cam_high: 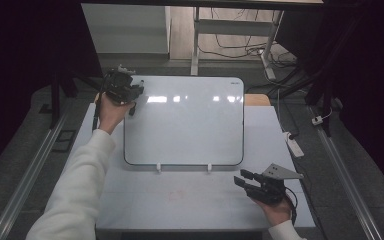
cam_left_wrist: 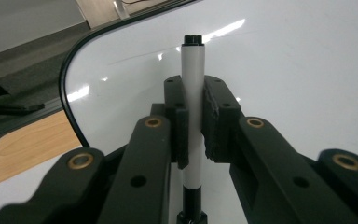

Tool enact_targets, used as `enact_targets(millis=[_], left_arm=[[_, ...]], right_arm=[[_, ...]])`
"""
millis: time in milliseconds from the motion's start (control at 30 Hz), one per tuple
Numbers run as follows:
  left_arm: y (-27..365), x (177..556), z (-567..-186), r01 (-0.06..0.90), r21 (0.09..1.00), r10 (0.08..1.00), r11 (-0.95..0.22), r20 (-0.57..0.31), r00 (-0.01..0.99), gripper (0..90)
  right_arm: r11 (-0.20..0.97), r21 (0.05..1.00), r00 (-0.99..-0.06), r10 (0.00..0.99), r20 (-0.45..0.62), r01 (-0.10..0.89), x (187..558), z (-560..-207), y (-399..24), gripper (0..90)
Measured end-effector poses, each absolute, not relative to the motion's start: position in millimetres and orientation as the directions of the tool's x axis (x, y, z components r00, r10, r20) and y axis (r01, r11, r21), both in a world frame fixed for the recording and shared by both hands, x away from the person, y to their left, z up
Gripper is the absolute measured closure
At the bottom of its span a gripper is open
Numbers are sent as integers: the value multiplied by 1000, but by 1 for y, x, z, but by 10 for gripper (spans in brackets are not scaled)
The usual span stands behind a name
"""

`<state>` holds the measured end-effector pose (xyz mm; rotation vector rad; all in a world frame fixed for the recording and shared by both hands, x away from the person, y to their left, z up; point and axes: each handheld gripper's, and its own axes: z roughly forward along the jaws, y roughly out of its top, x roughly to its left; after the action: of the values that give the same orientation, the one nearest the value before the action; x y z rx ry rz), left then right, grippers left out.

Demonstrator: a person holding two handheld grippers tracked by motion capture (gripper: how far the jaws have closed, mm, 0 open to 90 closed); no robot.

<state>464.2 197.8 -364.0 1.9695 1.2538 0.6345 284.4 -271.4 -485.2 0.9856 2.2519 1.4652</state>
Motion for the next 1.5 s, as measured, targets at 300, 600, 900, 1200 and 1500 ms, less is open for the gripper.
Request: enact_targets(millis=[300, 600, 900, 1200, 1500], left_arm=[[193, 468, -367, 551, 781, 918, -293, 68, 391, 763], [188, 454, -359, 496, 803, 901, -329, 110, 419, 541], [212, 394, -363, 445, 848, 856, -287, 19, 517, 402], [232, 327, -410, 474, 841, 817, -263, -68, 573, 382], [238, 277, -453, 500, 832, 785, -241, -136, 604, 364]], right_arm=[[252, 887, -728, 674, 126, 387, 284, -485, -272, 567], [246, 888, -725, 677, 129, 388, 284, -485, -274, 558], [274, 896, -721, 689, 70, 348, 285, -486, -286, 497], [336, 890, -722, 692, -12, 307, 280, -491, -297, 467], [356, 880, -711, 703, -30, 315, 283, -498, -304, 458]])
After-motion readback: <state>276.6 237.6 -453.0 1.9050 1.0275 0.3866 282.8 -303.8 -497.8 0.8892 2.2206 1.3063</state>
